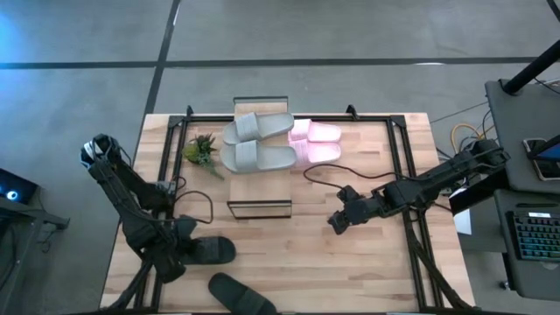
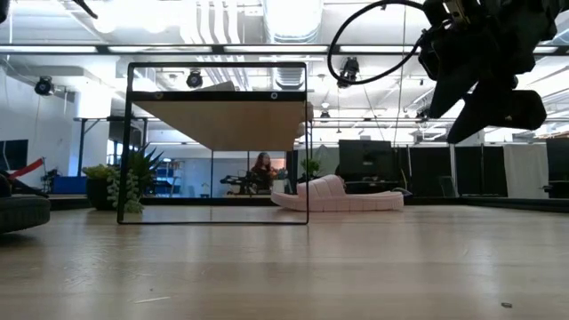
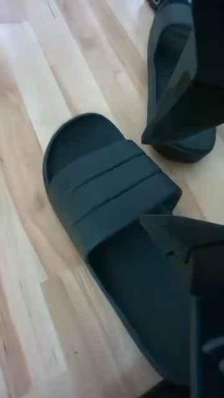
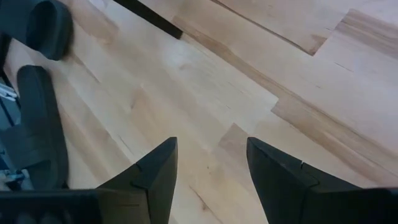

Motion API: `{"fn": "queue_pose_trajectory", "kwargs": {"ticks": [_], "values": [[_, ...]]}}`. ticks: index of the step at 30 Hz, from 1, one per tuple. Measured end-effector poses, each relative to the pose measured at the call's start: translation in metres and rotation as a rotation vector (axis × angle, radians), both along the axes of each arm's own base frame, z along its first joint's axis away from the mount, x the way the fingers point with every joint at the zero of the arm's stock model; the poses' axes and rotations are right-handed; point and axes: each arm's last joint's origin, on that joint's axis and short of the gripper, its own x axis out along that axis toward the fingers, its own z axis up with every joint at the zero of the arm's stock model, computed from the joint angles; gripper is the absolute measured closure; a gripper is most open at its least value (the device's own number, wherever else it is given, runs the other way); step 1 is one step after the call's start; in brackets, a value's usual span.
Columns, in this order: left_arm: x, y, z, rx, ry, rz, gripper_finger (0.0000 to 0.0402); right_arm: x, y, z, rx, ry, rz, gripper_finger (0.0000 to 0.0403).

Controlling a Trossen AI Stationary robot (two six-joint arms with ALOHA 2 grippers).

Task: Pick and place slides into the shelf
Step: Move the top black slide to the middle of the table

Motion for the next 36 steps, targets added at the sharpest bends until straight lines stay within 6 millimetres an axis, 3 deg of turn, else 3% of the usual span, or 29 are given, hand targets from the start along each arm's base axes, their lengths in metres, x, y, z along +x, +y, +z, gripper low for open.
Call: {"fn": "queue_pose_trajectory", "kwargs": {"ticks": [13, 20, 29, 36], "values": [[0.000, -0.001, -0.049, -0.128, -0.069, 0.003, 0.0210, -0.001, -0.001, -0.001, -0.020, 0.011, 0.019, 0.0218], [0.011, -0.002, -0.056, -0.082, -0.366, 0.031, 0.0234, -0.001, 0.000, -0.001, -0.019, 0.011, 0.018, 0.0218], [0.057, -0.012, -0.060, -0.039, -0.606, -0.130, 0.0355, -0.003, -0.001, 0.005, 0.006, -0.013, -0.002, 0.0218], [0.112, 0.009, -0.082, 0.034, -0.679, -0.188, 0.0392, -0.005, -0.002, 0.011, 0.022, -0.037, -0.010, 0.0218]]}}
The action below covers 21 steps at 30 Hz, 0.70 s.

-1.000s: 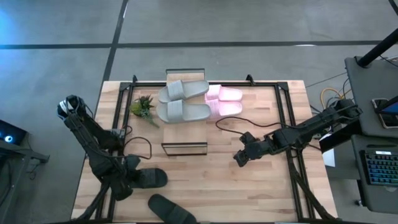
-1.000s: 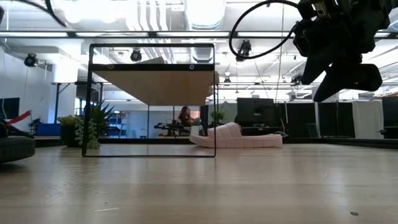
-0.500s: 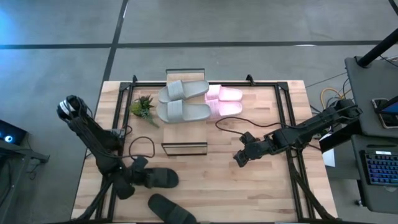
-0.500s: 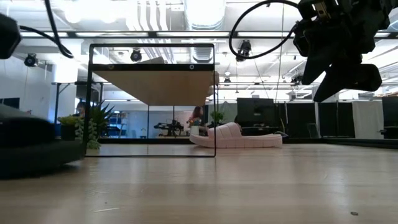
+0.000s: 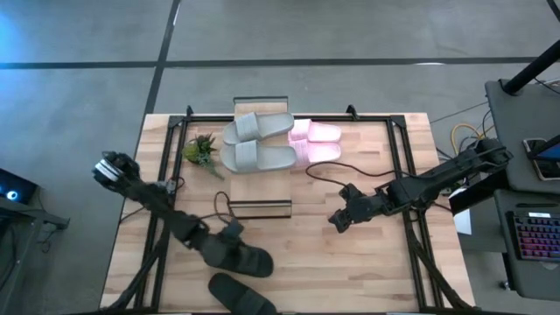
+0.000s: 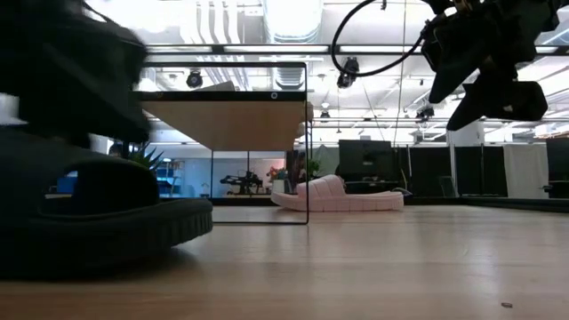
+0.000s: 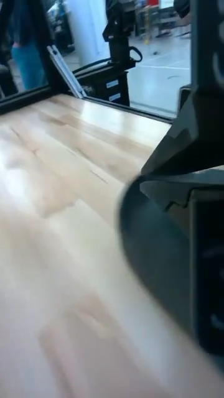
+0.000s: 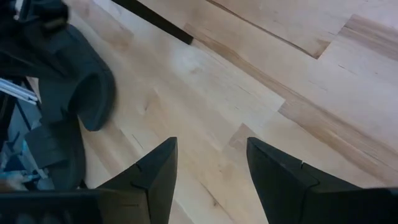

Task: Pick and place slides into the shelf
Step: Move the top black slide to the middle of the table

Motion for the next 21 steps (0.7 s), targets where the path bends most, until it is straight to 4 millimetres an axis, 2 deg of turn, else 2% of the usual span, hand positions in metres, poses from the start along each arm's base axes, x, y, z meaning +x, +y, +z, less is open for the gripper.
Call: {"fn": "queue_pose_trajectory", "kwargs": {"ticks": [3, 7, 10, 16, 18, 21], "values": [[0.016, 0.010, 0.001, 0.028, -0.051, -0.081, 0.0394, 0.000, 0.000, 0.001, 0.012, -0.001, -0.013, 0.0218], [0.016, 0.013, 0.026, 0.028, -0.141, -0.180, 0.0394, -0.001, 0.001, 0.001, 0.019, 0.000, -0.007, 0.0218], [0.000, 0.016, 0.043, 0.042, -0.105, -0.208, 0.0394, -0.002, 0.002, 0.002, 0.020, -0.002, 0.003, 0.0218], [-0.045, 0.023, 0.062, 0.075, 0.246, -0.199, 0.0394, -0.005, 0.005, 0.000, 0.008, 0.021, 0.020, 0.0218], [-0.053, 0.024, 0.068, 0.061, 0.296, -0.204, 0.0394, -0.007, 0.005, -0.001, -0.003, 0.041, 0.019, 0.0218], [-0.056, 0.022, 0.065, 0.046, 0.353, -0.226, 0.0394, -0.008, 0.004, -0.002, -0.019, 0.059, 0.019, 0.0218]]}}
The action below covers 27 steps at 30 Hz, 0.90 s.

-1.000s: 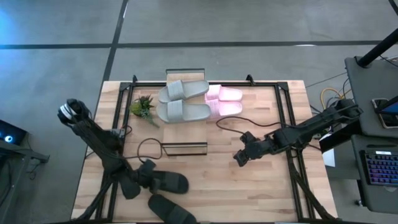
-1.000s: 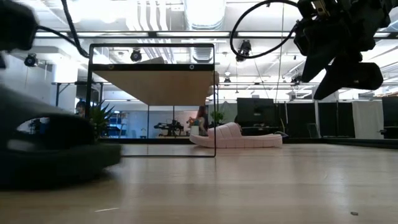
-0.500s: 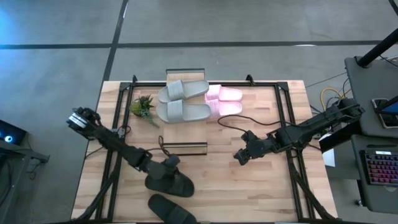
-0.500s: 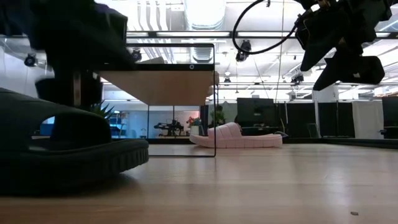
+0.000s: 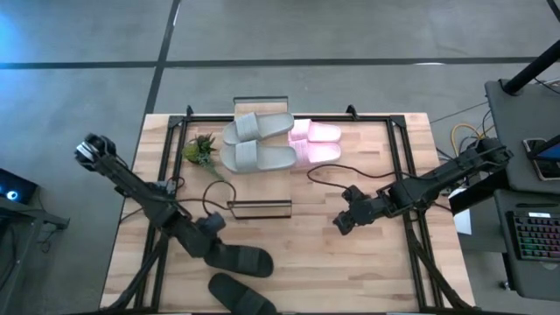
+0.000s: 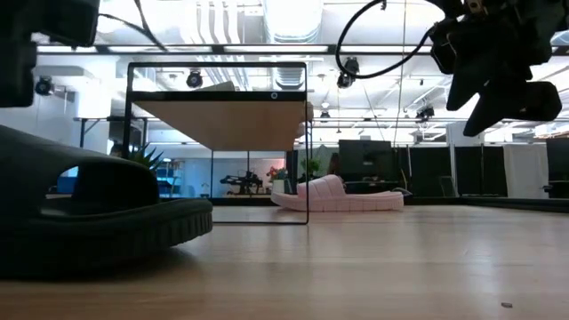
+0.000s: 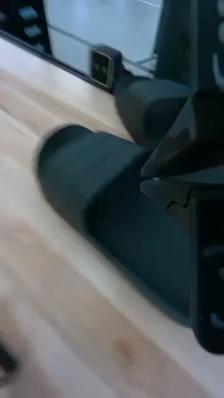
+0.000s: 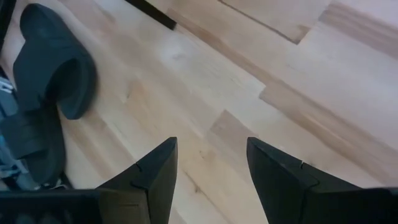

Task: Pick and place slides into the shelf
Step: Move the top black slide to the middle of the table

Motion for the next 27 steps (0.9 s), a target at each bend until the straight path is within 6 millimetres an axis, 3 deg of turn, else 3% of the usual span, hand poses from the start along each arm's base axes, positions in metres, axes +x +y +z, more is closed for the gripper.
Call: {"fn": "queue_pose_trajectory", "kwargs": {"ticks": [6, 13, 27], "values": [[0.019, -0.017, -0.021, -0.057, 0.027, -0.039, 0.0394, 0.000, -0.001, 0.000, -0.022, -0.003, -0.012, 0.0218], [0.029, -0.023, -0.024, -0.076, -0.062, 0.023, 0.0387, 0.000, -0.001, 0.000, -0.025, -0.003, -0.008, 0.0218], [0.028, -0.022, -0.034, -0.127, -0.034, 0.104, 0.0265, -0.001, -0.001, -0.001, -0.035, 0.001, 0.004, 0.0218]]}}
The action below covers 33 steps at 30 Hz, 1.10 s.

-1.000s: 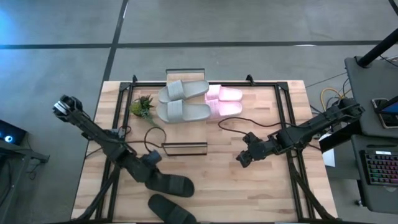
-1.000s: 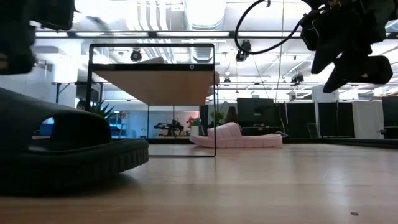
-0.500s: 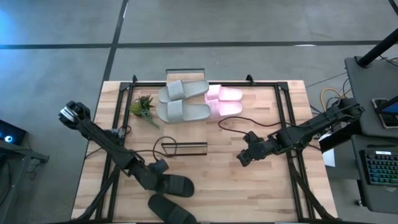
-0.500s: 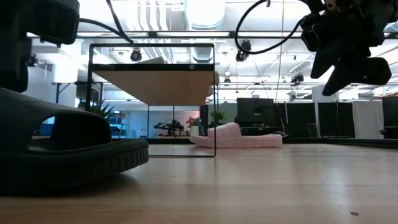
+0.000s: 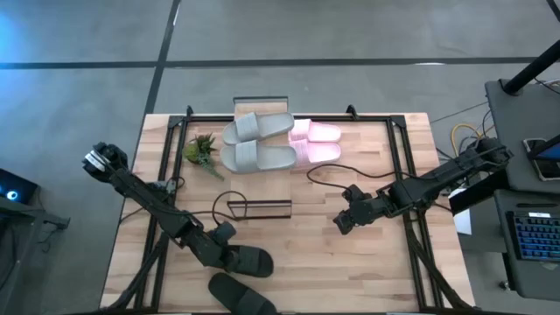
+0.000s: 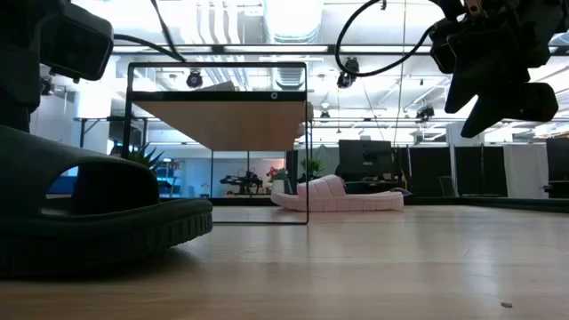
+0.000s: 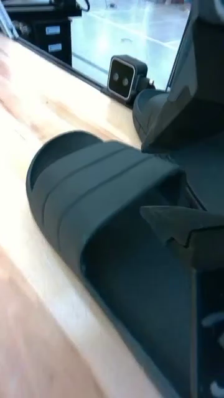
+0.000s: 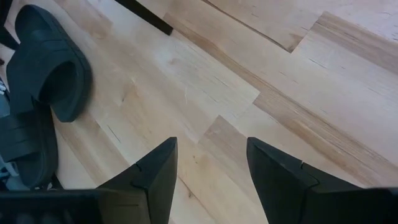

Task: Pick and place slides into the shelf
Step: Move the top black slide to the middle of the table

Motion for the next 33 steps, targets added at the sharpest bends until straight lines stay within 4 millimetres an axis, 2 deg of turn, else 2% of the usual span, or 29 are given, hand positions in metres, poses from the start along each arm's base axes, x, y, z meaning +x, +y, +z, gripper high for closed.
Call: {"fn": "queue_pose_trajectory", "kwargs": {"ticks": [7, 10, 15, 19, 21, 25, 30, 33], "values": [[0.016, -0.010, -0.018, -0.013, -0.023, 0.010, 0.0259, 0.000, 0.000, 0.000, -0.010, 0.002, 0.012, 0.0218], [0.025, -0.014, -0.026, -0.007, -0.069, 0.016, 0.0269, 0.000, 0.000, 0.000, -0.011, 0.004, 0.012, 0.0218], [0.043, -0.013, -0.031, 0.034, -0.213, 0.004, 0.0319, 0.000, 0.000, 0.000, -0.006, 0.004, 0.006, 0.0218], [0.061, -0.007, -0.023, 0.096, -0.397, -0.041, 0.0379, 0.000, 0.000, 0.000, 0.006, 0.004, -0.009, 0.0218], [0.071, -0.002, -0.018, 0.122, -0.503, -0.044, 0.0395, 0.000, 0.000, 0.000, 0.010, 0.006, -0.006, 0.0218], [0.086, 0.010, -0.020, 0.182, -0.614, -0.033, 0.0391, -0.001, 0.000, 0.002, 0.029, 0.011, -0.014, 0.0218], [0.105, 0.019, -0.040, 0.198, -0.557, -0.018, 0.0391, -0.004, -0.001, 0.003, 0.036, 0.025, -0.016, 0.0218], [0.118, 0.018, -0.043, 0.194, -0.576, -0.035, 0.0391, -0.005, -0.001, 0.003, 0.034, 0.031, -0.016, 0.0218]]}}
